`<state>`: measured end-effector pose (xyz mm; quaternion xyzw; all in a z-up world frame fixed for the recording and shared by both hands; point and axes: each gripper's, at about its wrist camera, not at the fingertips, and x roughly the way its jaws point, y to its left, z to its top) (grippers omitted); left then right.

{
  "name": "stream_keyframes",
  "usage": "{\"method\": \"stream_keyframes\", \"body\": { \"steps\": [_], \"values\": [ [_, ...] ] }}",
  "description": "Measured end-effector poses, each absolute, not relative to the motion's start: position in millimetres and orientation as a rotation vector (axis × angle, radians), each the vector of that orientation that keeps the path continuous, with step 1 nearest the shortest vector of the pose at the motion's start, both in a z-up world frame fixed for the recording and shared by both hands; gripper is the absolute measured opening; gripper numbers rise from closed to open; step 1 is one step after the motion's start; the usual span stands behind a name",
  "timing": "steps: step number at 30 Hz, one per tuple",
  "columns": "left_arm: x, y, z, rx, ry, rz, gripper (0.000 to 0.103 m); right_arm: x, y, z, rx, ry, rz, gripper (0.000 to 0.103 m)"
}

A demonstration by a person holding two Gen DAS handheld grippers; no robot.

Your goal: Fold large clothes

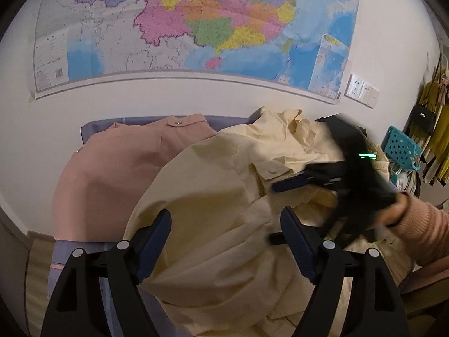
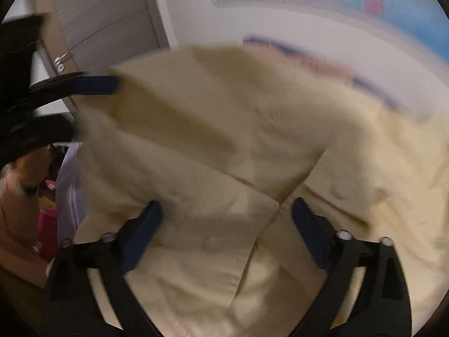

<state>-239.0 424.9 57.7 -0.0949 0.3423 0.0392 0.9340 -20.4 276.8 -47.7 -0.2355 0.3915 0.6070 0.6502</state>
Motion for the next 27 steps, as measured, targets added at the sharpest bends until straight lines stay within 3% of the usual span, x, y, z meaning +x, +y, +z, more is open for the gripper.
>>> {"method": "stream_keyframes", "body": {
  "steps": [2, 6, 15, 19, 23, 24, 25, 27],
  "values": [
    [-246.4, 425.2, 59.6, -0.200, 0.687, 0.081, 0.081, -11.2, 281.8, -62.6, -0.472, 0.968, 1.420, 0.087],
    [-253.6, 426.6, 61.2, -0.198, 0.690, 0.099, 0.081, -9.1, 278.4, -55.4, -0.416, 0.977, 1.499, 0.023],
    [-265.7, 430.4, 94.0, -0.235, 0.538, 0.061, 0.082, 14.2, 179.7, 97.2, -0.203, 0.700, 1.448, 0.015],
    [-255.8, 419.4, 97.9, -0.238, 0.526, 0.006, 0.082, 63.5, 72.5, 145.2, -0.101, 0.639, 1.237, 0.014],
    [-225.4, 396.3, 76.4, -0.211, 0.608, -0.052, 0.082, 89.5, -1.4, 131.2, -0.038, 0.735, 1.006, 0.013],
    [-214.6, 388.6, 67.9, -0.205, 0.645, -0.066, 0.082, 95.1, -11.1, 118.1, -0.032, 0.769, 0.978, 0.011],
    [-206.2, 383.6, 61.0, -0.198, 0.673, -0.072, 0.082, 100.2, -22.2, 101.9, -0.028, 0.802, 0.943, 0.001],
    [-182.6, 367.1, 42.6, -0.166, 0.751, -0.083, 0.082, 110.1, -40.5, 68.9, -0.013, 0.876, 0.869, 0.001]
  ]
}}
